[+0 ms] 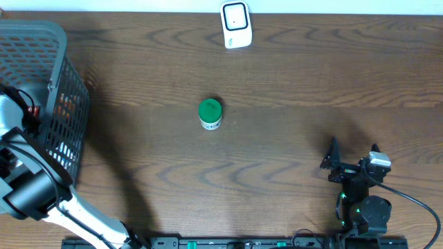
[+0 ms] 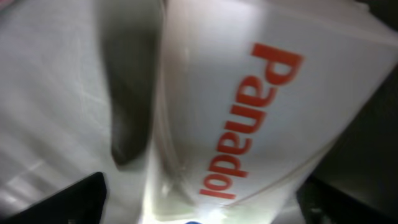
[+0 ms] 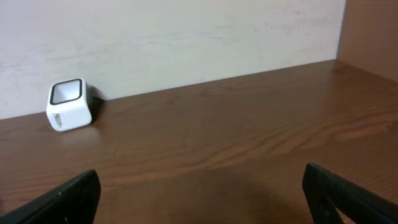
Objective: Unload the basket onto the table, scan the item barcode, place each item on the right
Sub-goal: 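Lower the left gripper and grasp the white Panadol box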
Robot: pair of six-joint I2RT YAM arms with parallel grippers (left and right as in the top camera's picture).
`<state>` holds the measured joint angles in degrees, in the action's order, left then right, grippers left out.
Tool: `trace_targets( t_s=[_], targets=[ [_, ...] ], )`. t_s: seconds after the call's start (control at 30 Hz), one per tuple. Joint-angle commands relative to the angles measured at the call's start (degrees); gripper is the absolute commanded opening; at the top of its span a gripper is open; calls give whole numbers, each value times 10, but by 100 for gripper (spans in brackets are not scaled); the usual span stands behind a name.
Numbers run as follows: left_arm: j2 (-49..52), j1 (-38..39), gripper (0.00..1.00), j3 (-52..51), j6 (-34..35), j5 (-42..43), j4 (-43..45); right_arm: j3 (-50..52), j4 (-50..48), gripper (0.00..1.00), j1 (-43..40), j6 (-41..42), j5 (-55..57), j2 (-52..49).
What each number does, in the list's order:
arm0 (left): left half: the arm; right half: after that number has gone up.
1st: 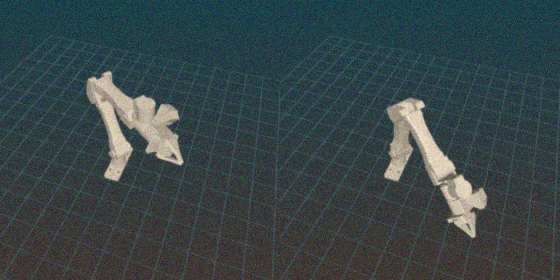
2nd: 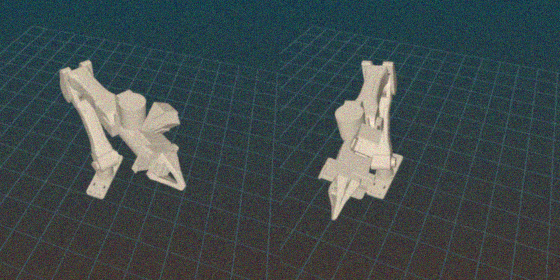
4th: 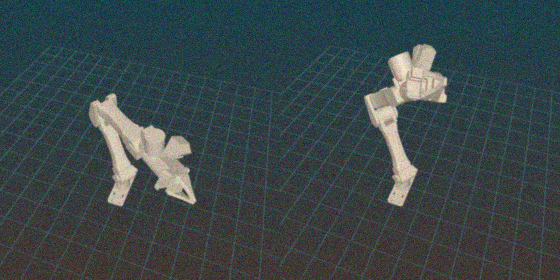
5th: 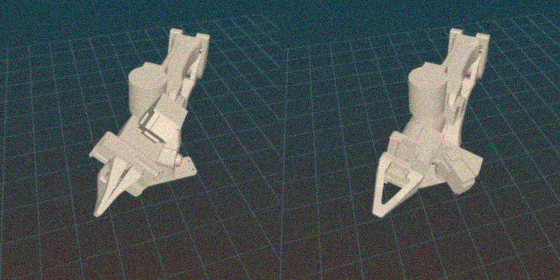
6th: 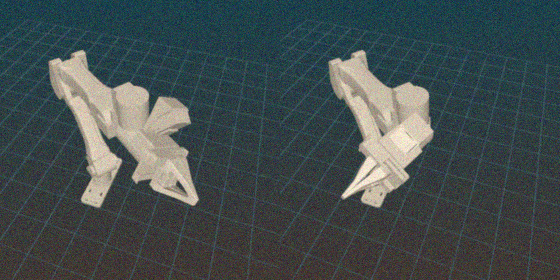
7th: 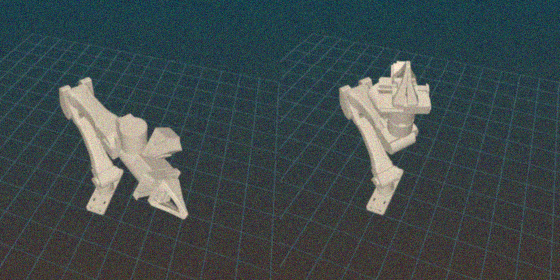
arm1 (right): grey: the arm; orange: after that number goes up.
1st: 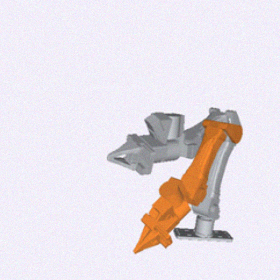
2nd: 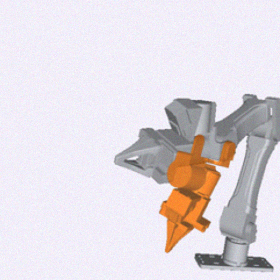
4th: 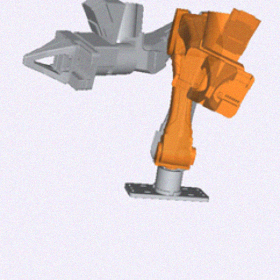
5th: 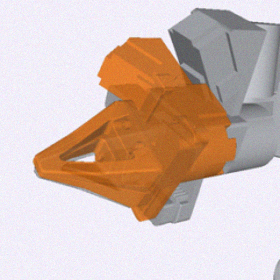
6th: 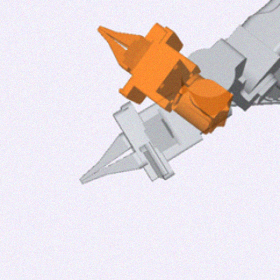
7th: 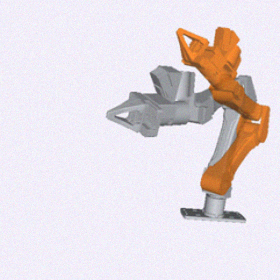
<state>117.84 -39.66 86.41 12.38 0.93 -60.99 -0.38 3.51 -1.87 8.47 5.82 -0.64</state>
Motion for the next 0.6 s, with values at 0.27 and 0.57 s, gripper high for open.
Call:
trace_targets(
  t_s=[0.27,0.57],
  targets=[
    [19,1,53,-43,13,-14,18,1,1,99,-2,-6,3,2],
    [19,1,53,55,12,-16,-52,1,1,99,-2,-6,3,2]
  ],
)
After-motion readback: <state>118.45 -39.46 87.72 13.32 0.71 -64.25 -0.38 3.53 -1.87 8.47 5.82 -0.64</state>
